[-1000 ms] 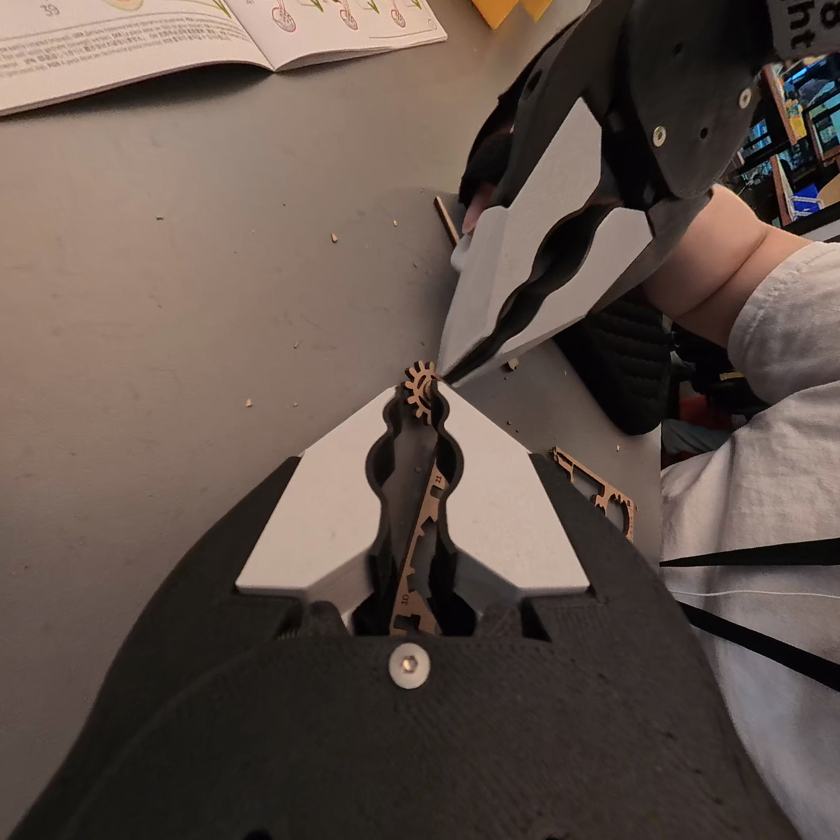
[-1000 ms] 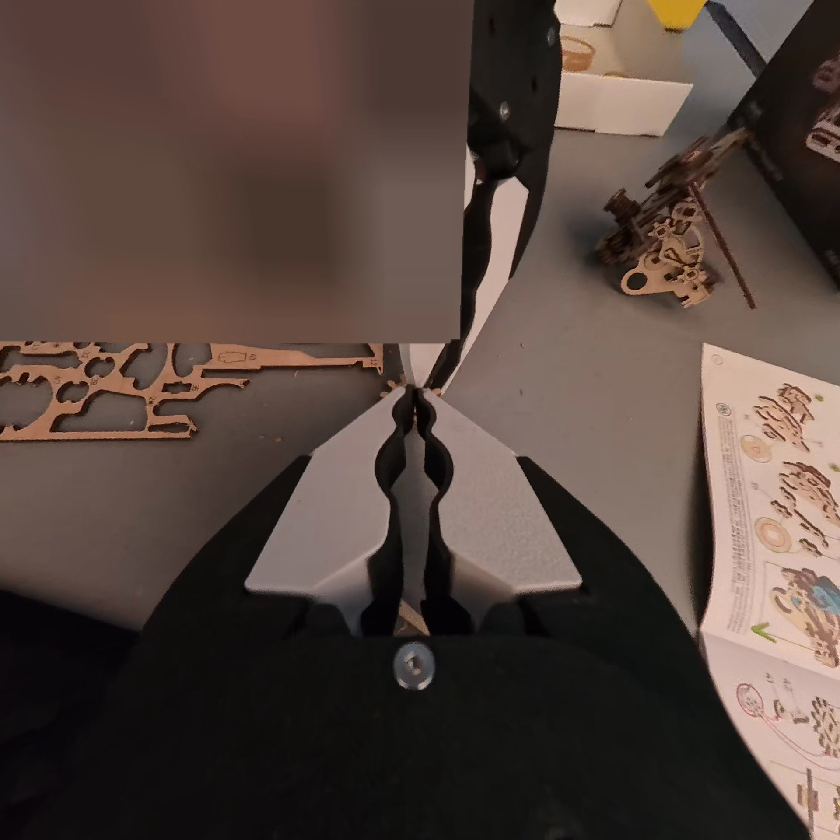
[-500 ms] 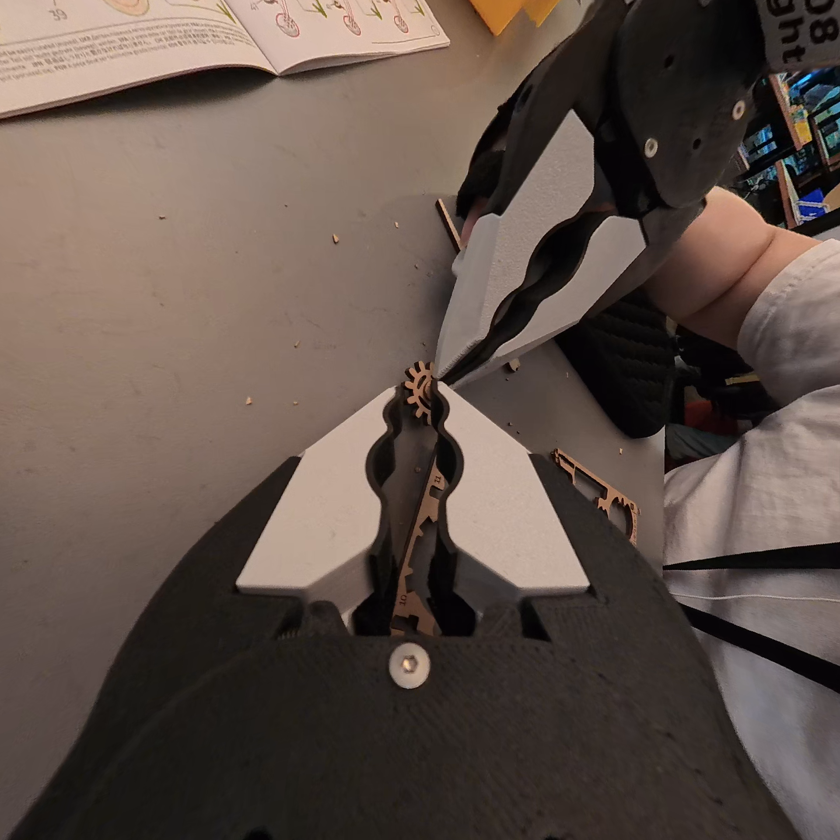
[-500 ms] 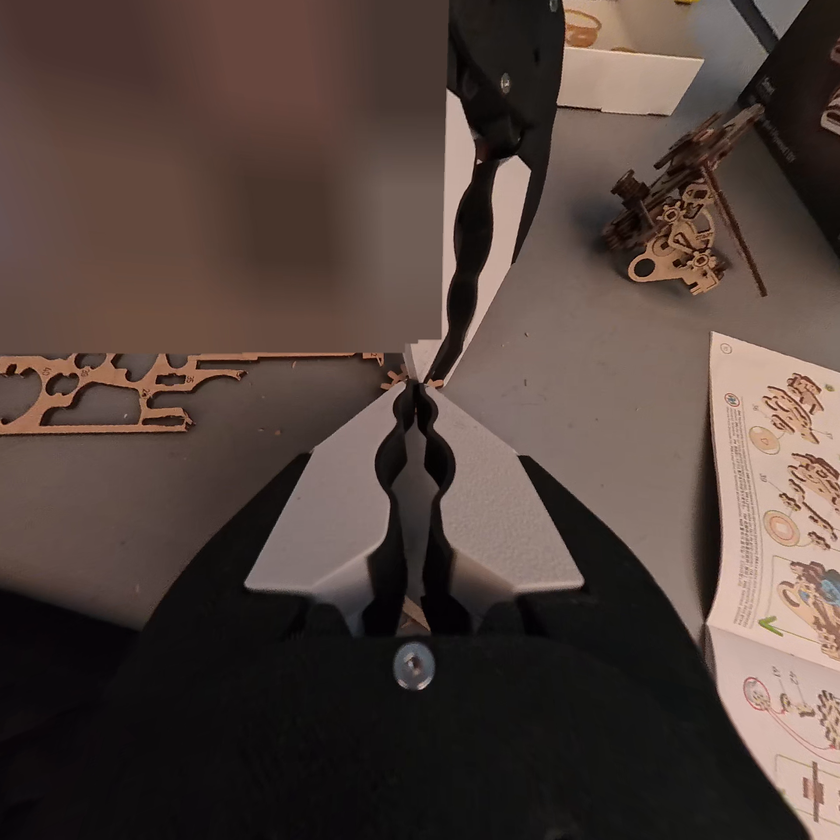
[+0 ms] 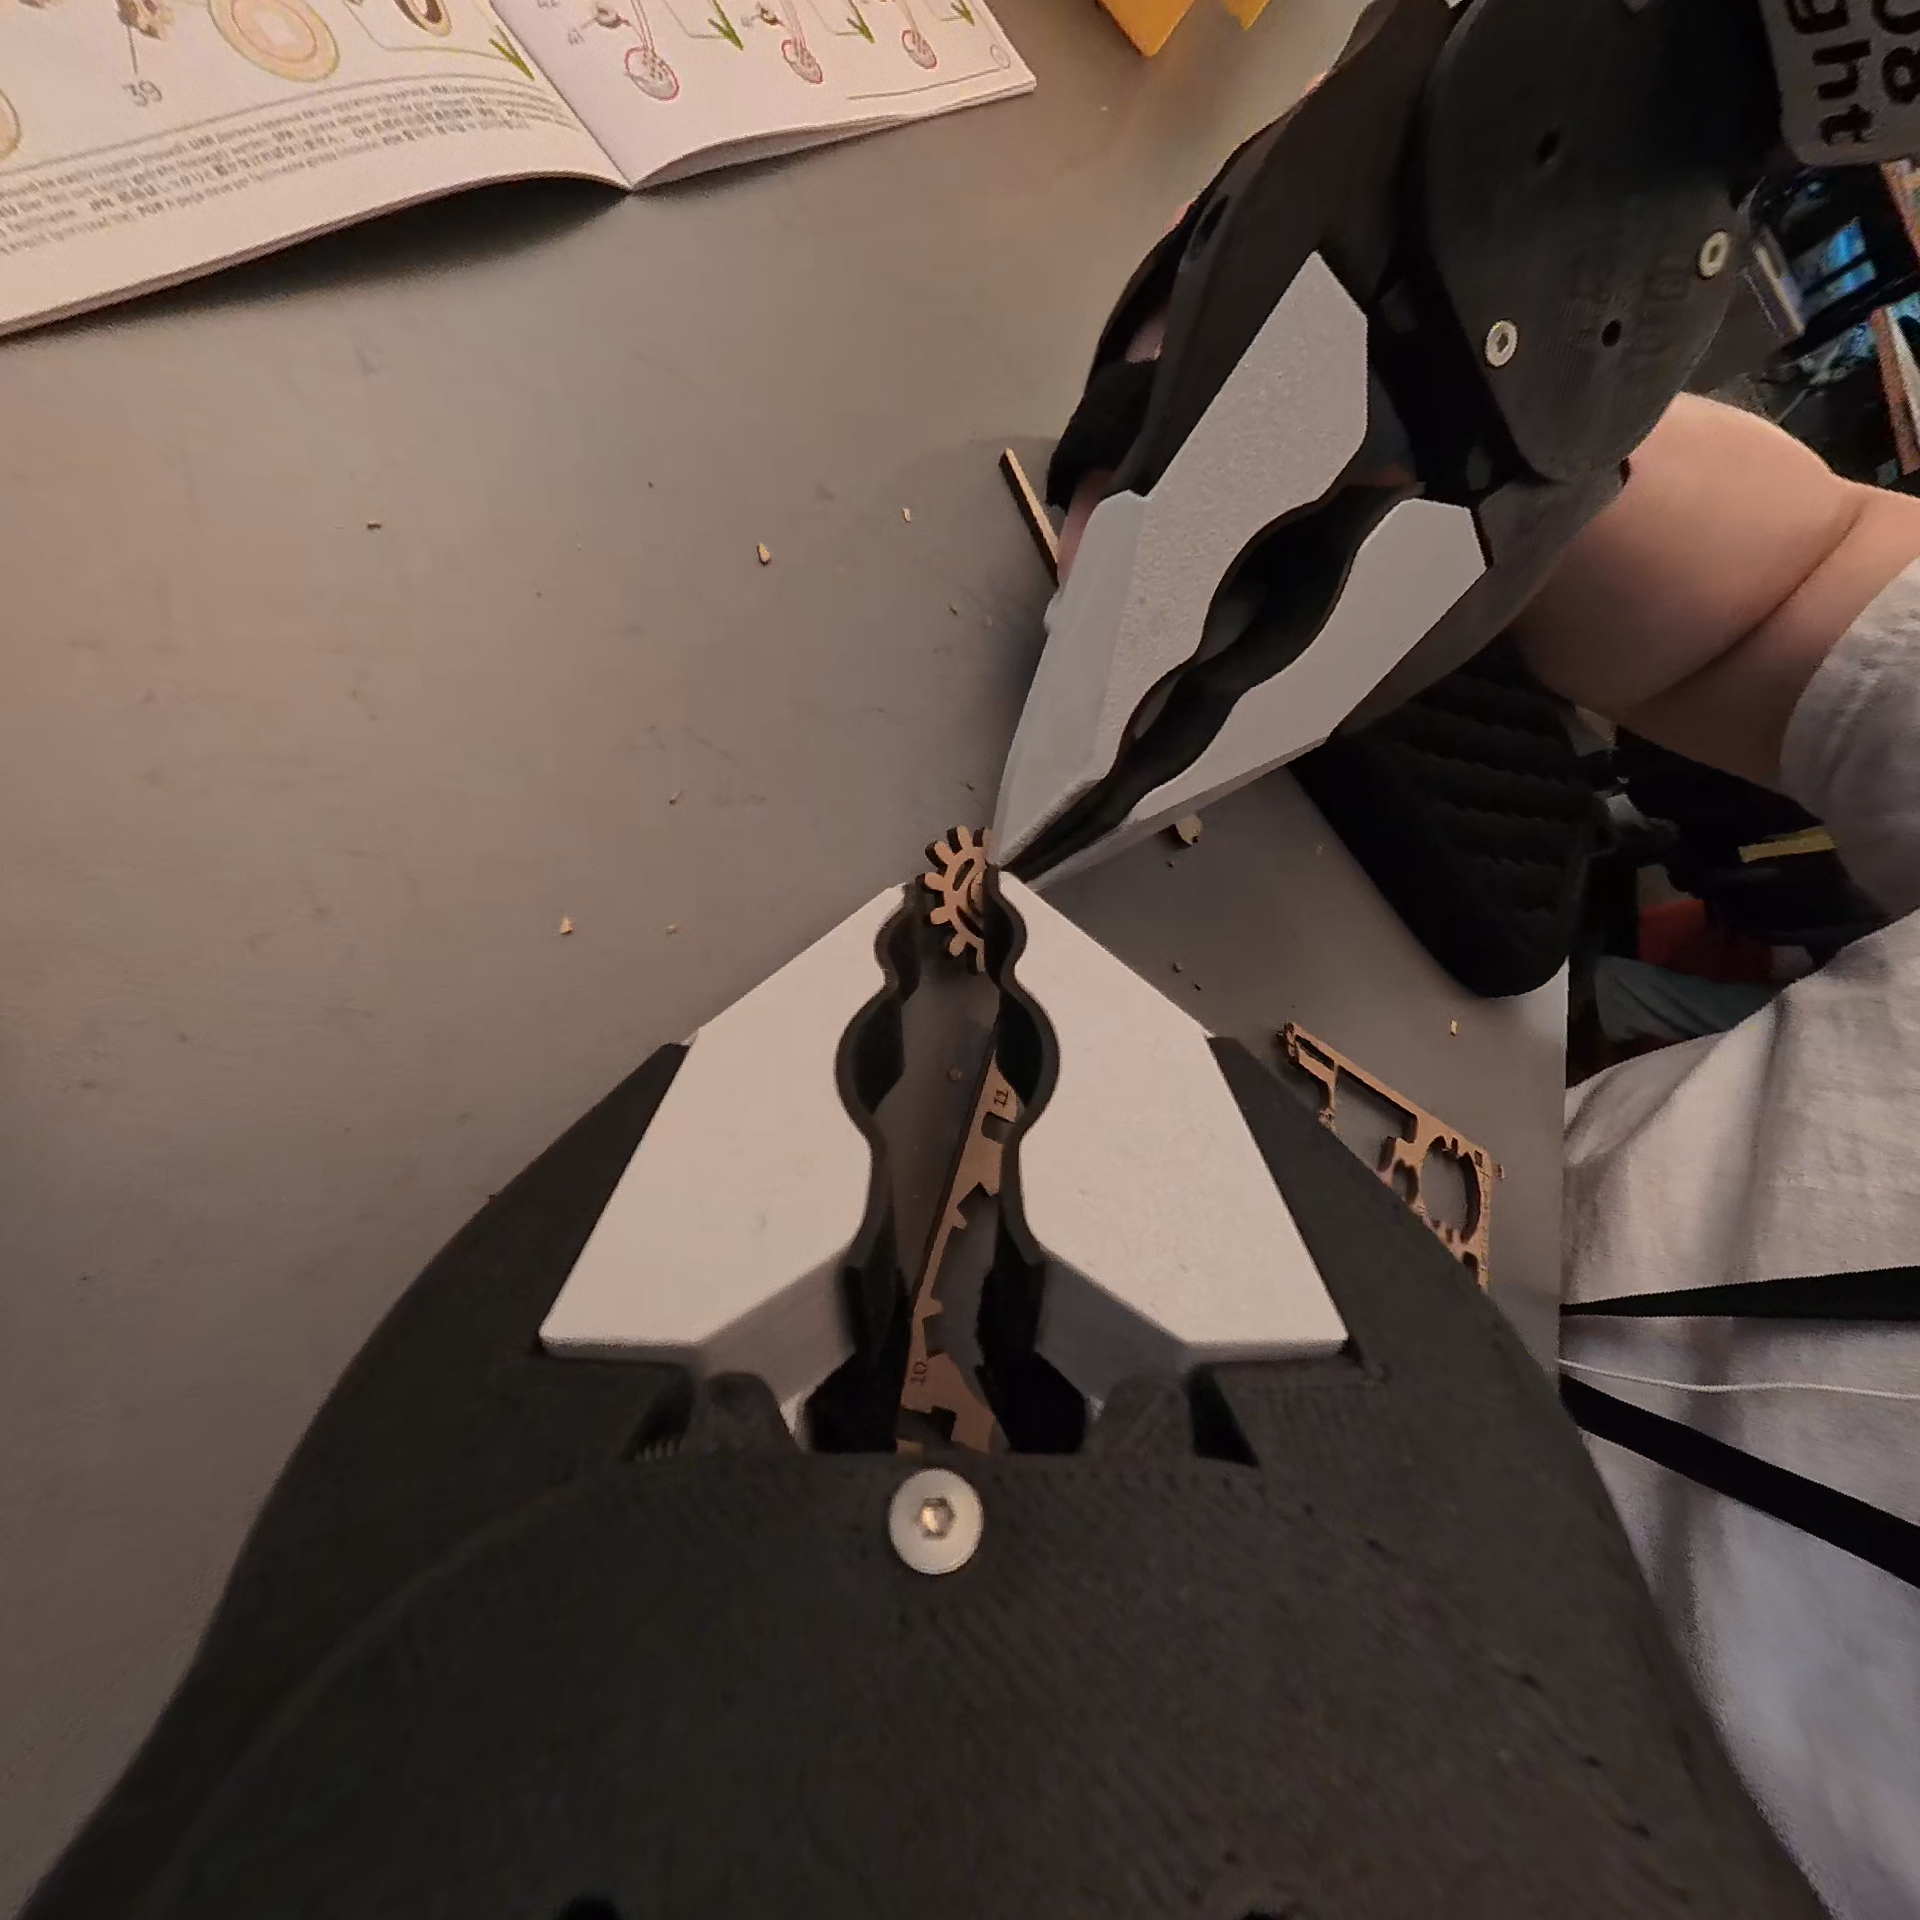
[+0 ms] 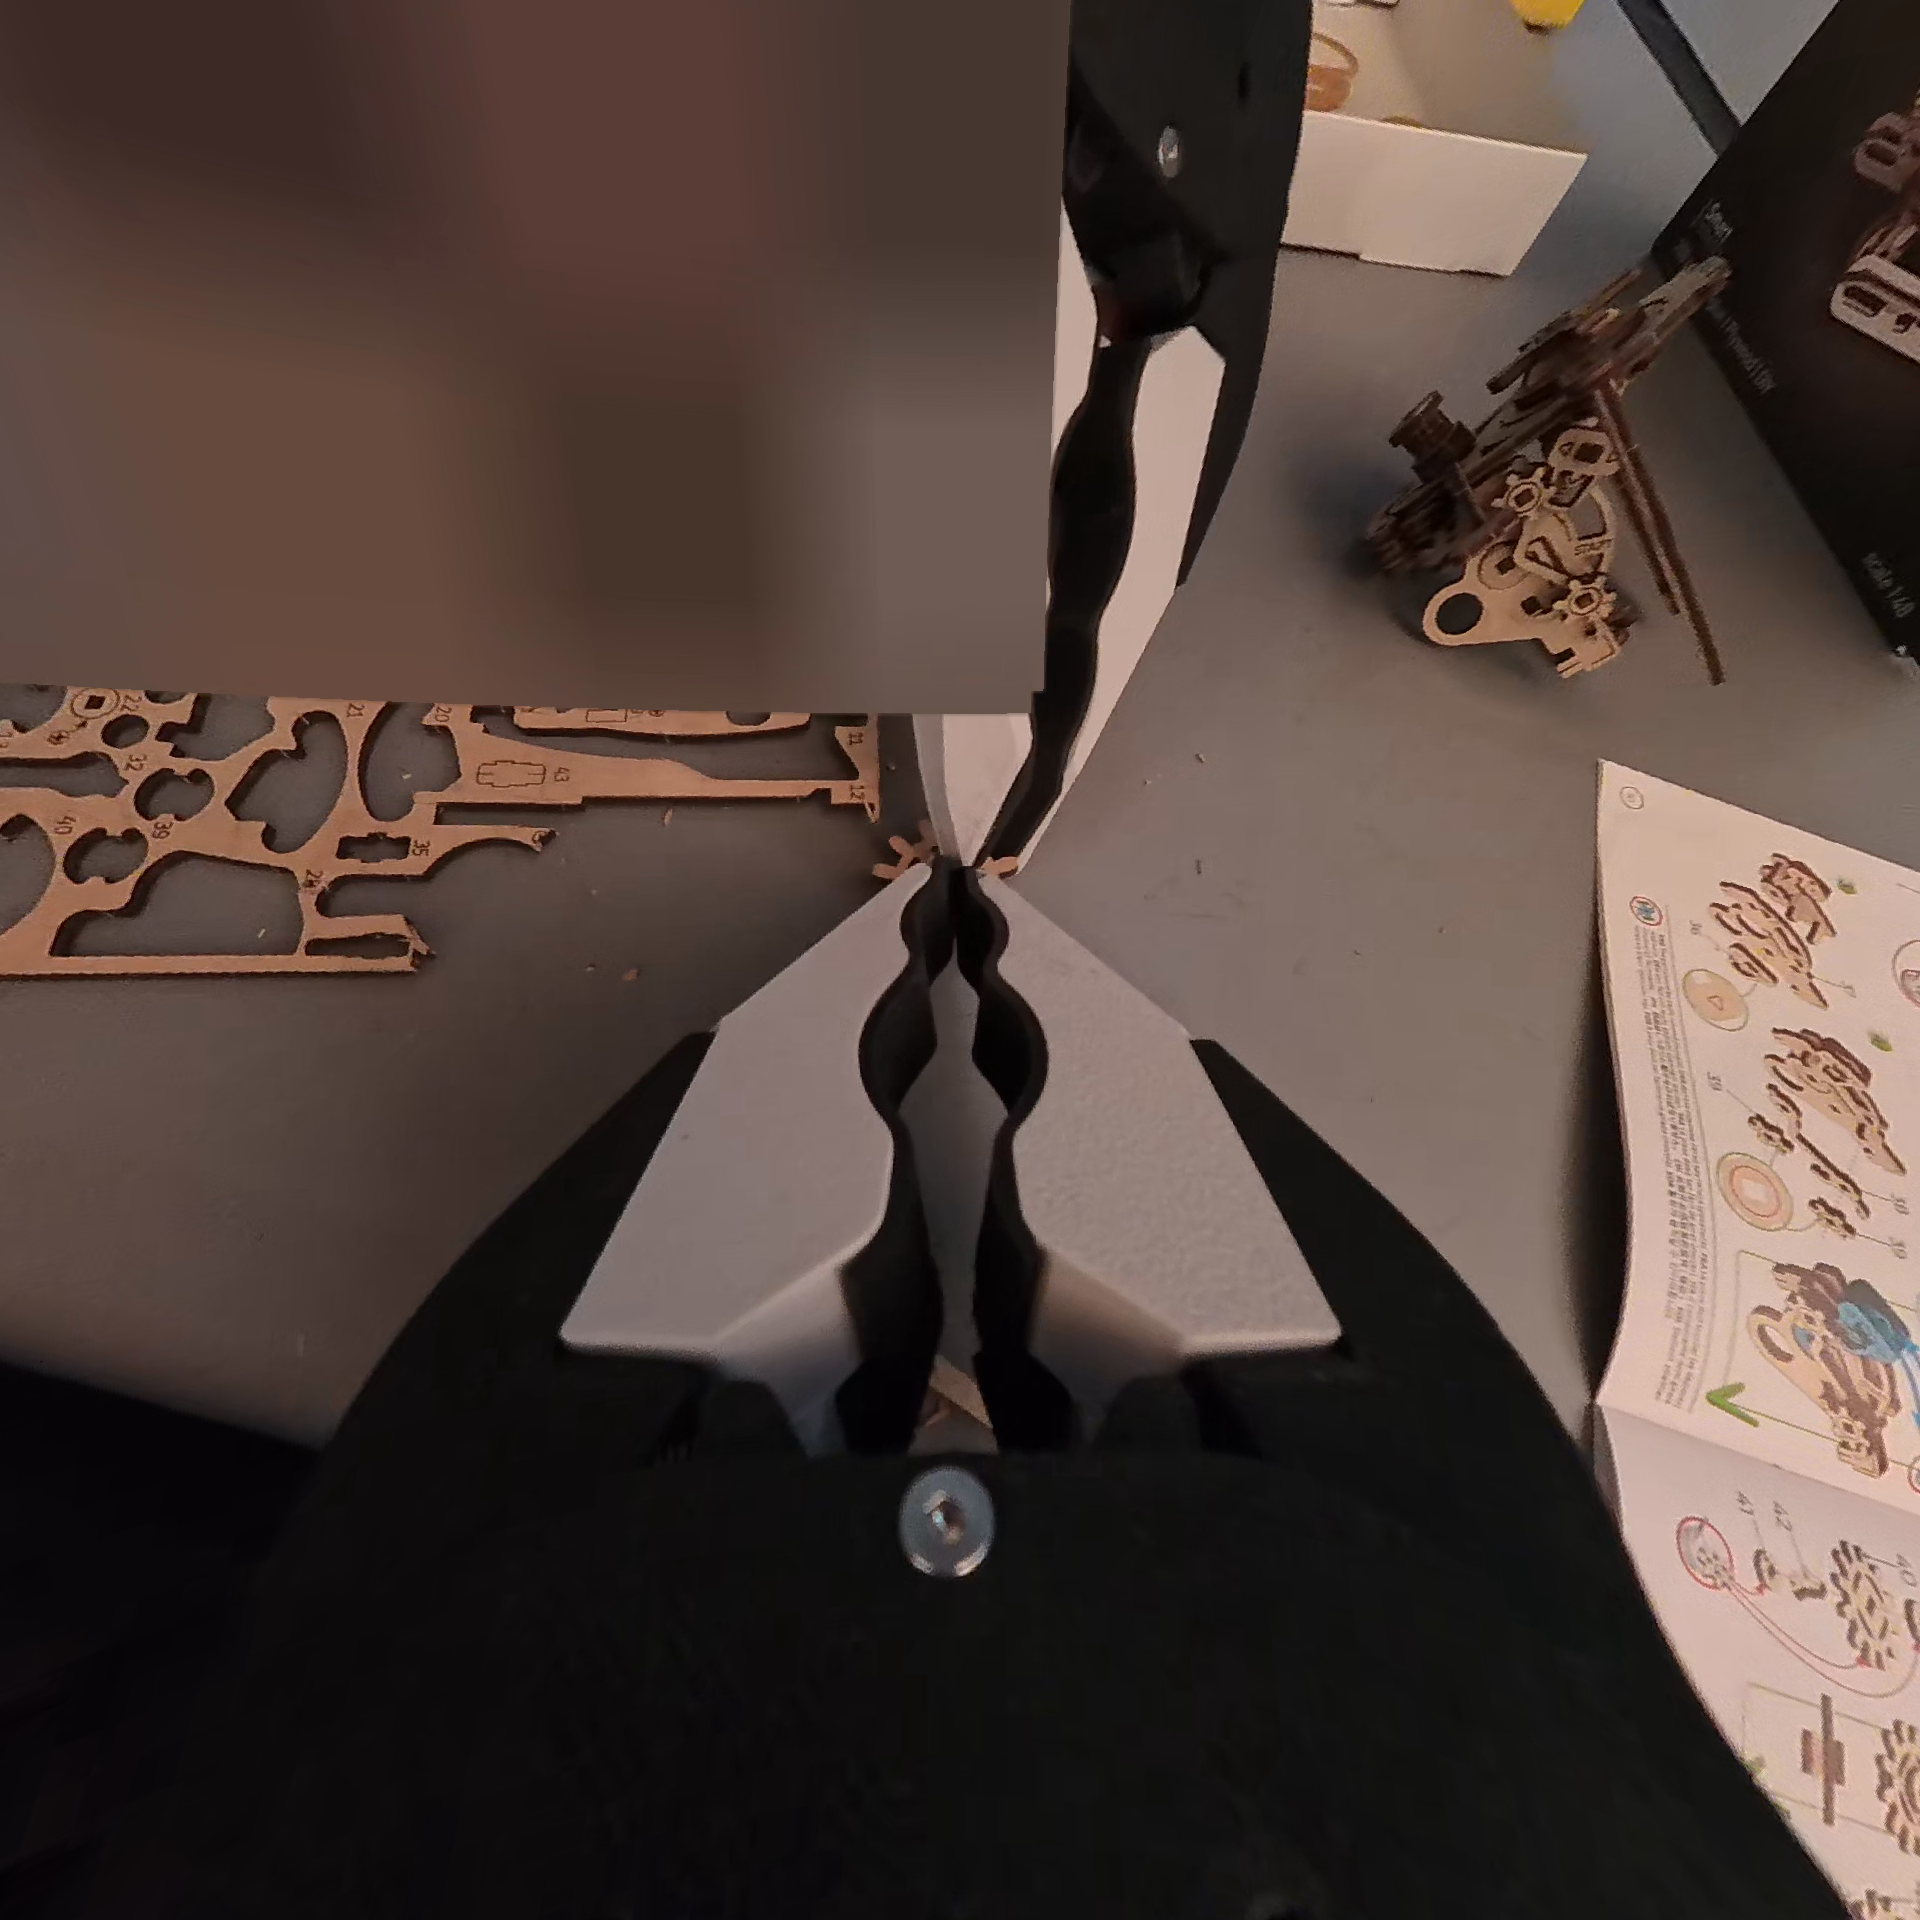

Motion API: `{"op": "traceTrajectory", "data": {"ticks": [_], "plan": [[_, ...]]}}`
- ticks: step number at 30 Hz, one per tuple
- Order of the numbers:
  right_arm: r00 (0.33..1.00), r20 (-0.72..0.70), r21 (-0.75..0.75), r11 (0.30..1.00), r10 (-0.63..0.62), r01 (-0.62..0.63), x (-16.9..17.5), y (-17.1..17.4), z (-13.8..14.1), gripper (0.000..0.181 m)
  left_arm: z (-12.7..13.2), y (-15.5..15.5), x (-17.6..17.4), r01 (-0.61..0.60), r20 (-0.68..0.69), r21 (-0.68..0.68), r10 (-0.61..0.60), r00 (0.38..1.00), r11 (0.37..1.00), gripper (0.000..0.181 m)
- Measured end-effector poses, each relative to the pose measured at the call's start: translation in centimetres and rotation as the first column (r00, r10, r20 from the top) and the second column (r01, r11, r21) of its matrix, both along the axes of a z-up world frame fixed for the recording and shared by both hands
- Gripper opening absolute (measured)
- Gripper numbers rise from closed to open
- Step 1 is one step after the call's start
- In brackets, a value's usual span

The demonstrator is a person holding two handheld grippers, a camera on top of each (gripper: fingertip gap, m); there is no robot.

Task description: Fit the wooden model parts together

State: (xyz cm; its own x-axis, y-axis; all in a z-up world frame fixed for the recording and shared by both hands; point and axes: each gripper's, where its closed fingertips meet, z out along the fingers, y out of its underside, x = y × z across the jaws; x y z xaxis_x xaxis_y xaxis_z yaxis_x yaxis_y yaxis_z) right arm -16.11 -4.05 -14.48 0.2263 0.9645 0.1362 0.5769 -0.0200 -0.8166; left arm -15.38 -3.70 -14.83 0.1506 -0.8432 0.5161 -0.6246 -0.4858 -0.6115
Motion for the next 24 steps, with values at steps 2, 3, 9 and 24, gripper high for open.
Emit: {"op": "traceTrajectory", "data": {"ticks": [2,3,9,24], "plan": [[1.000,0.002,0.010,1.000,0.002,-0.002,0.0,0.0,0.0,0.001,0.0,0.0,0.0,-0.003,-0.005,0.011,0.003,1.000,1.000,0.009],[1.000,0.003,0.012,1.000,0.002,-0.002,0.0,0.0,0.0,0.001,0.0,0.0,0.0,0.001,-0.004,0.006,-0.001,1.000,1.000,0.009],[1.000,0.011,0.036,0.999,0.004,-0.004,0.1,0.0,-0.1,0.002,0.0,0.0,0.0,0.008,-0.001,0.003,-0.008,1.000,1.000,0.009],[0.994,0.111,0.052,0.998,0.018,-0.024,0.1,-0.2,-1.2,0.000,0.5,0.4,-0.8,0.000,0.004,-0.031,0.001,1.000,1.000,0.008]]}}
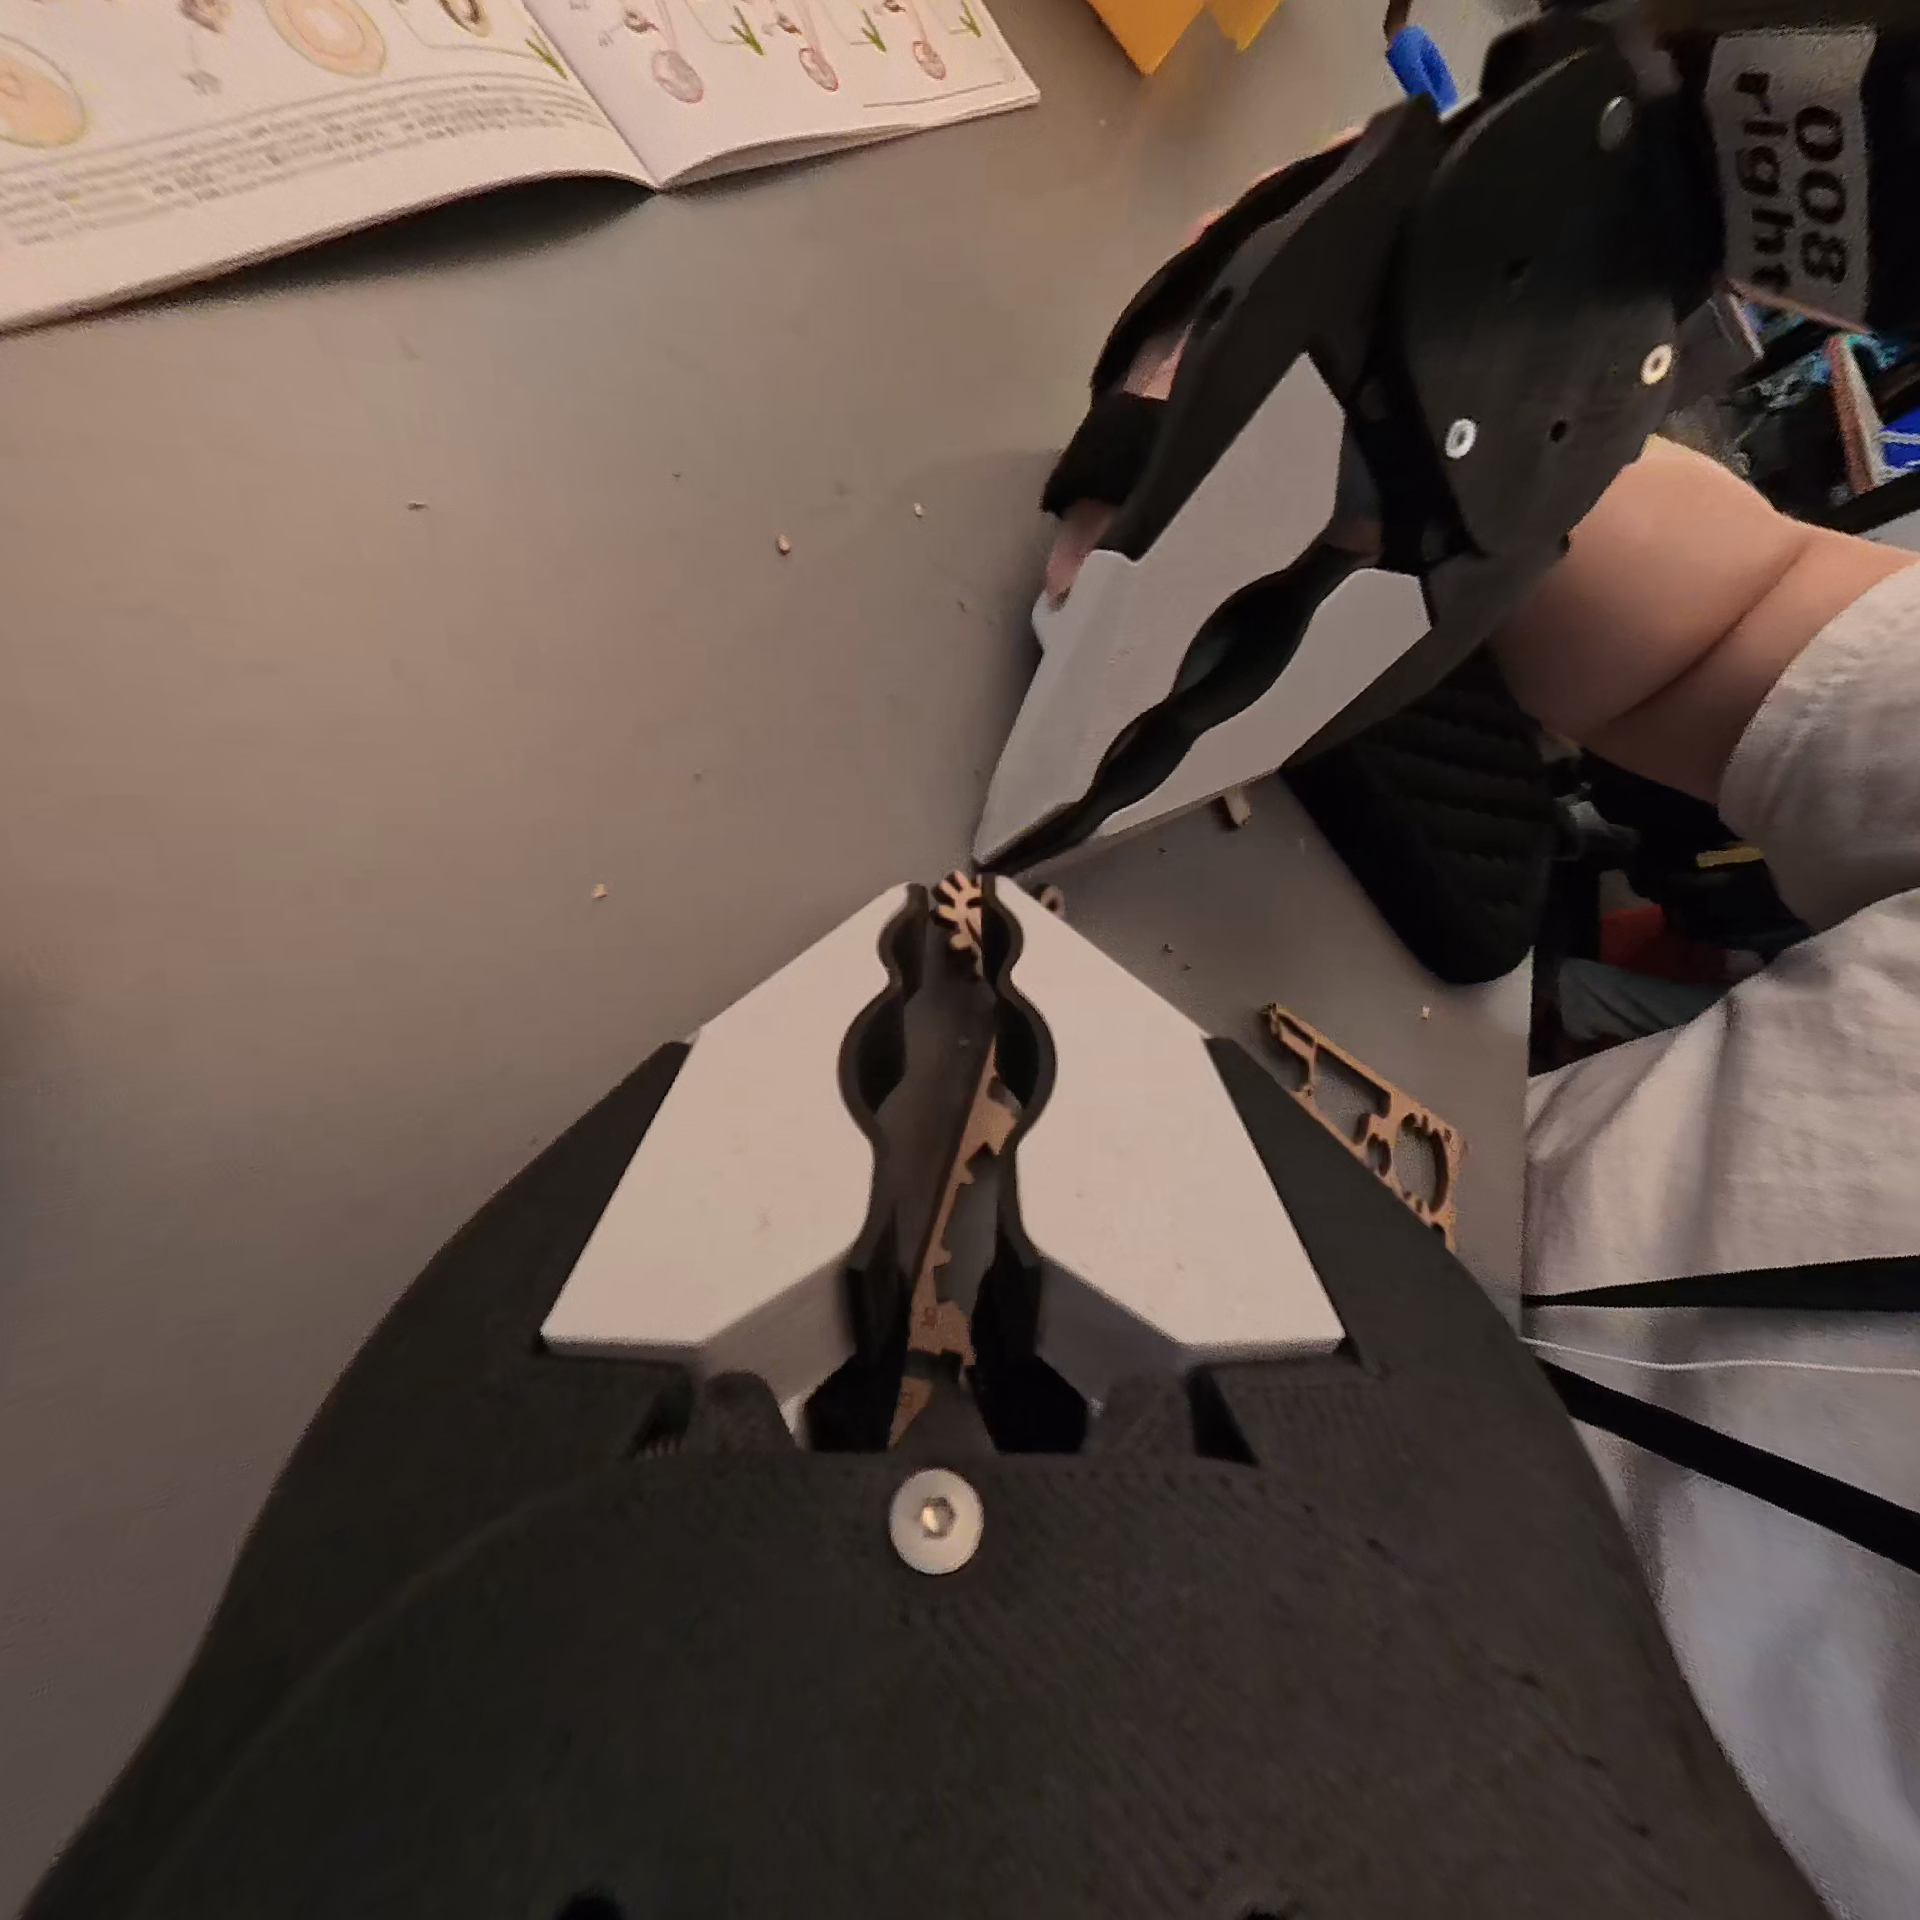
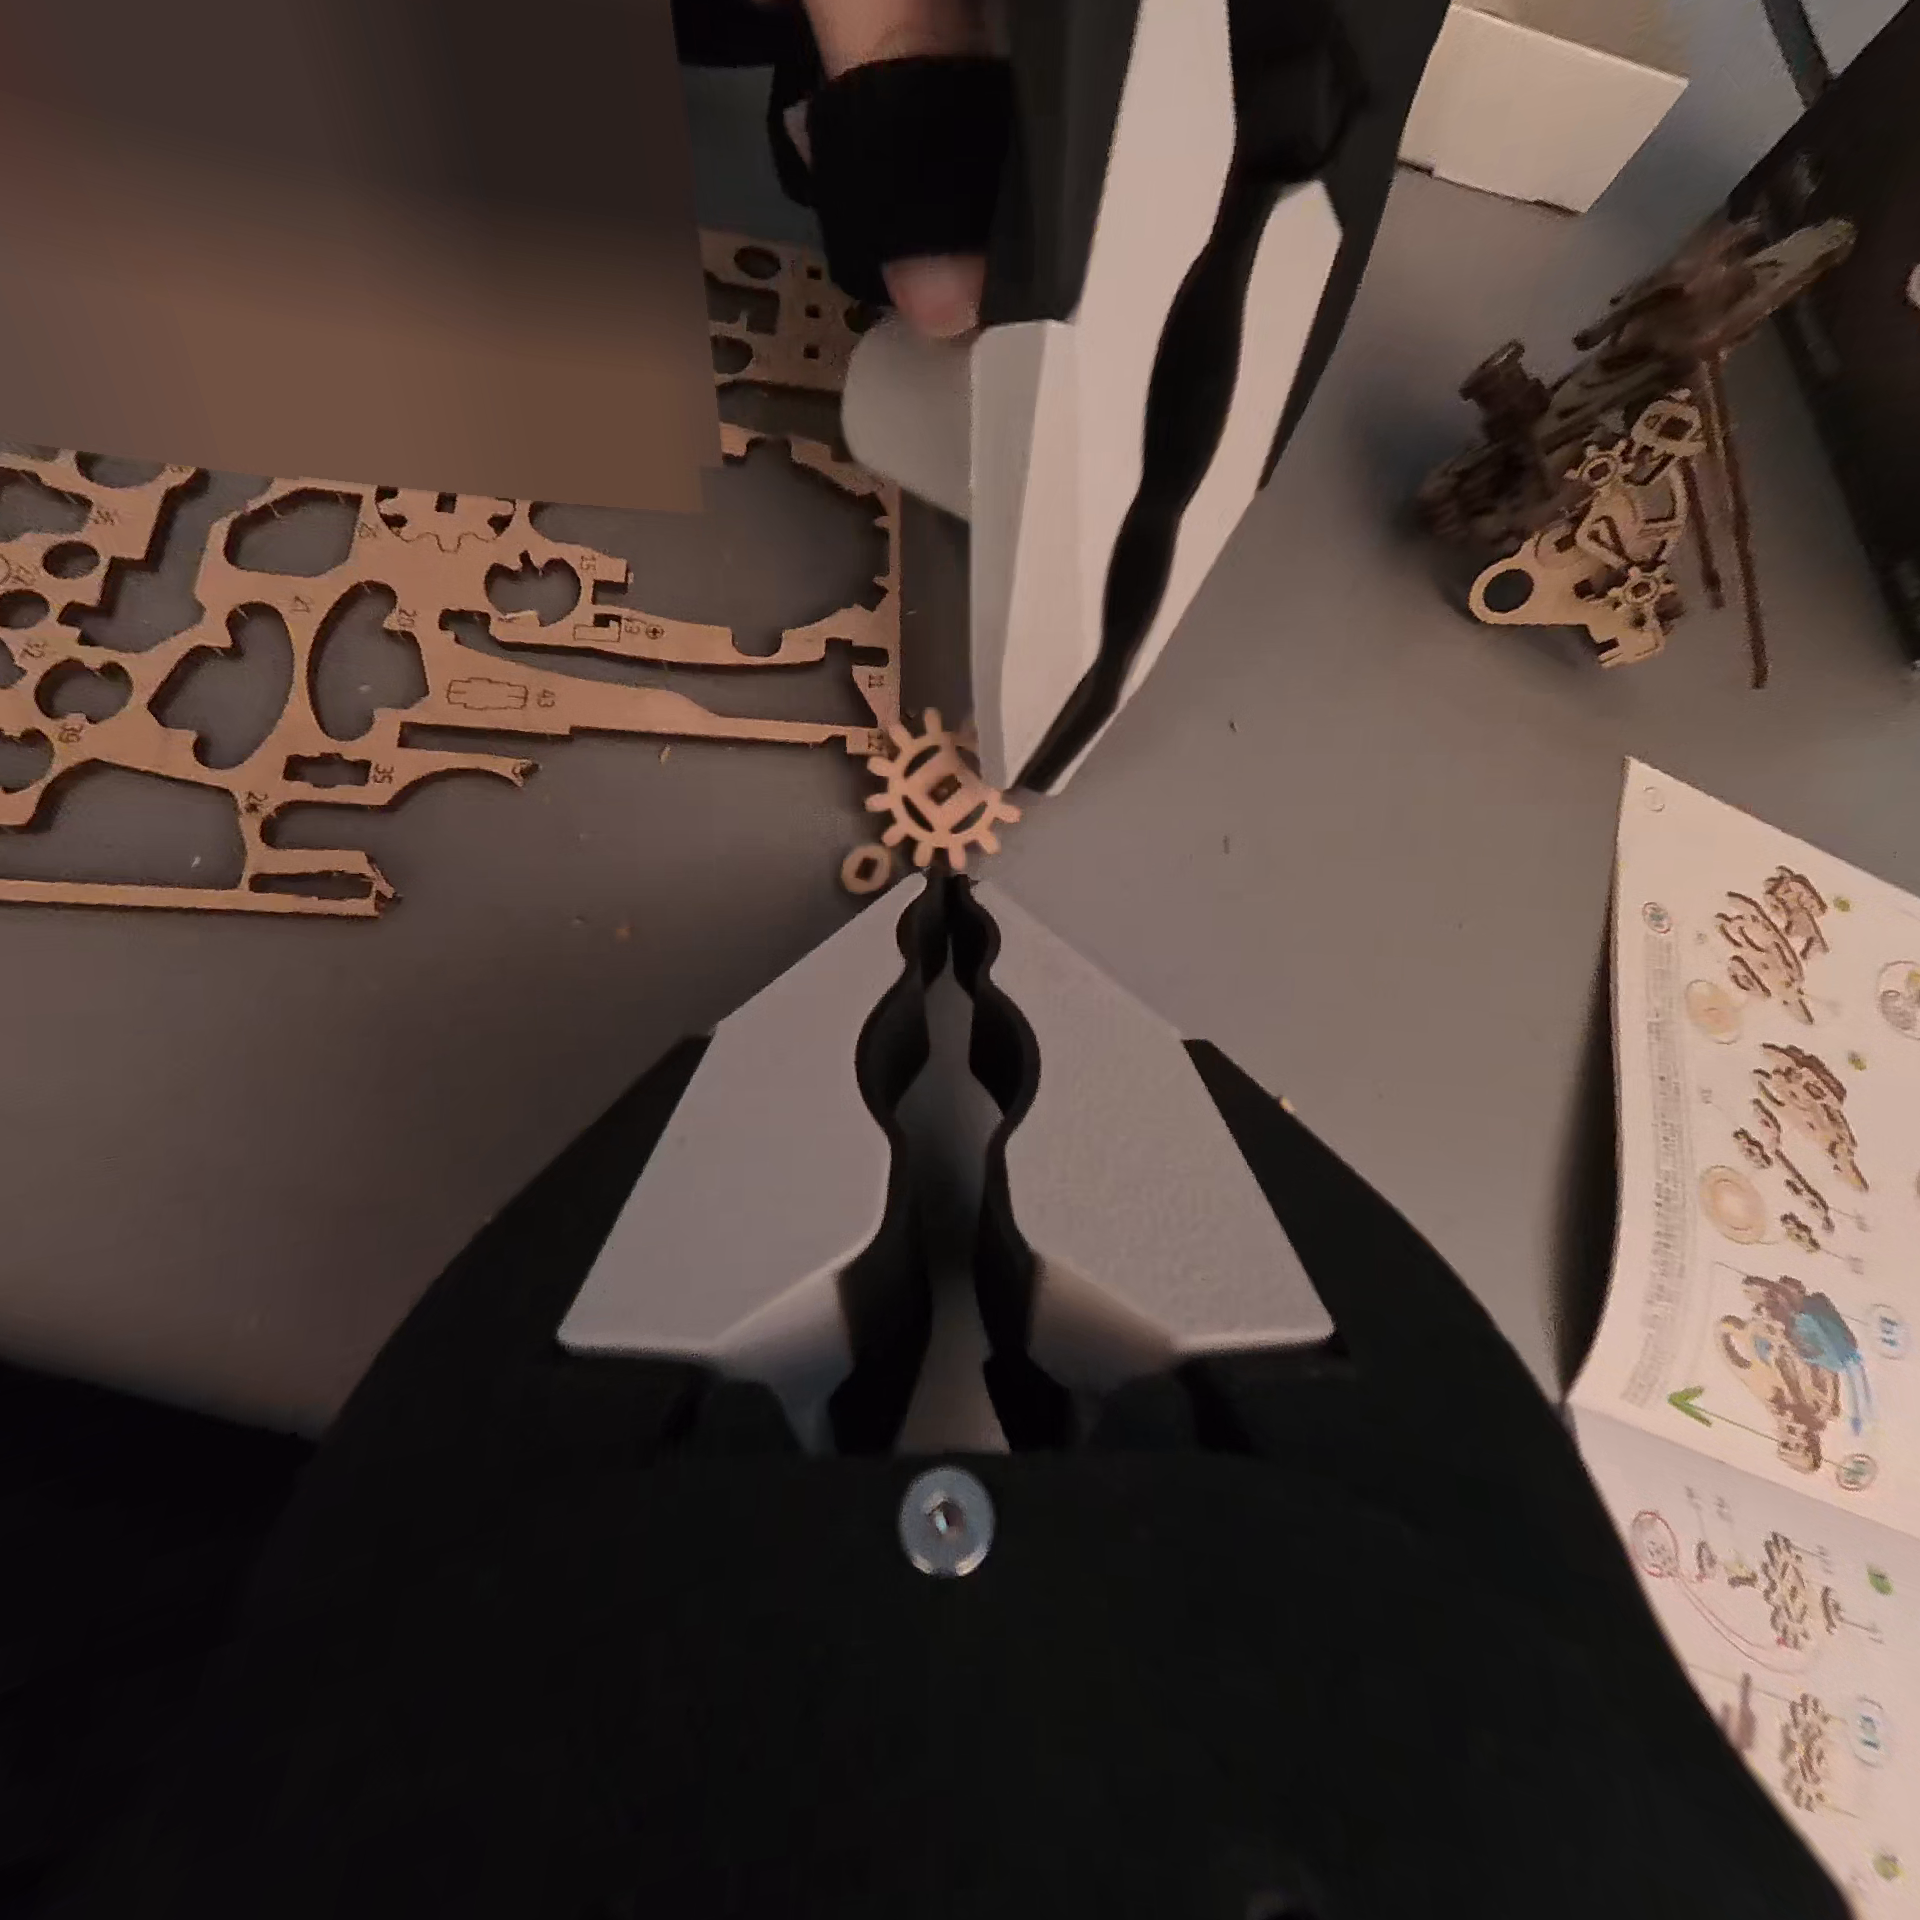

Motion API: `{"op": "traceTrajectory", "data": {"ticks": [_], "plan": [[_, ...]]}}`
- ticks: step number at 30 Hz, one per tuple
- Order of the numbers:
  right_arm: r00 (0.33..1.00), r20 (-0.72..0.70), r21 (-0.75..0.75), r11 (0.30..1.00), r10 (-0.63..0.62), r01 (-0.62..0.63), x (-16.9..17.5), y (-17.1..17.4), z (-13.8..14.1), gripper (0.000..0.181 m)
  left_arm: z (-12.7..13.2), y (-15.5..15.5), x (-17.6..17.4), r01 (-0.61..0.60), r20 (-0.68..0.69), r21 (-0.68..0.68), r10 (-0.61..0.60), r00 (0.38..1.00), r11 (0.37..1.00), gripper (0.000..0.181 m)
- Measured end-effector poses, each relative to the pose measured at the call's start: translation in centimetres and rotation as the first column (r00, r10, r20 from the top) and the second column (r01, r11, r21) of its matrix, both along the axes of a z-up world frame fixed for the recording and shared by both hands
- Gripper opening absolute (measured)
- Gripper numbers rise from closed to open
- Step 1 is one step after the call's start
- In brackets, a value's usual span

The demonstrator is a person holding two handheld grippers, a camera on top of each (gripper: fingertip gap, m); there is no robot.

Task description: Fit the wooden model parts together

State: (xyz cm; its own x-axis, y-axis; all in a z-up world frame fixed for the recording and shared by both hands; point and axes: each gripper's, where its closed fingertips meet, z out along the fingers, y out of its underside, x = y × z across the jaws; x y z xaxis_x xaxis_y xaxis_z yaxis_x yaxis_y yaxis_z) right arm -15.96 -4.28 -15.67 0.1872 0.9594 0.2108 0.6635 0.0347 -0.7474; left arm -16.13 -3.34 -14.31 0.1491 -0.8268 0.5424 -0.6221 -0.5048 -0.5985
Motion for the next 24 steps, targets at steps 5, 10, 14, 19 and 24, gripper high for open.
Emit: {"op": "traceTrajectory", "data": {"ticks": [5,10,14,19,24], "plan": [[1.000,-0.012,0.032,0.999,-0.019,0.019,-0.1,0.3,0.6,0.000,0.1,0.2,-0.5,-0.014,0.015,-0.021,0.014,1.000,1.000,0.008],[0.997,-0.081,-0.010,1.000,-0.002,0.001,0.2,0.0,1.6,0.002,0.5,0.7,-1.0,-0.032,0.037,-0.045,0.034,0.999,0.998,0.010],[0.997,-0.064,-0.126,0.991,0.036,-0.044,0.1,-1.3,0.6,0.015,0.2,0.6,-1.2,-0.030,0.027,-0.056,0.032,0.999,0.998,0.011],[0.999,-0.023,-0.147,0.989,0.023,-0.027,0.0,-1.8,0.3,0.016,-0.6,-0.2,-1.2,0.004,-0.007,-0.056,-0.004,1.000,0.998,0.013],[0.996,-0.036,-0.133,0.988,0.076,-0.080,-0.1,-2.3,0.2,0.014,-0.7,-0.6,-0.8,0.023,-0.004,-0.083,-0.024,1.000,0.996,0.008]]}}
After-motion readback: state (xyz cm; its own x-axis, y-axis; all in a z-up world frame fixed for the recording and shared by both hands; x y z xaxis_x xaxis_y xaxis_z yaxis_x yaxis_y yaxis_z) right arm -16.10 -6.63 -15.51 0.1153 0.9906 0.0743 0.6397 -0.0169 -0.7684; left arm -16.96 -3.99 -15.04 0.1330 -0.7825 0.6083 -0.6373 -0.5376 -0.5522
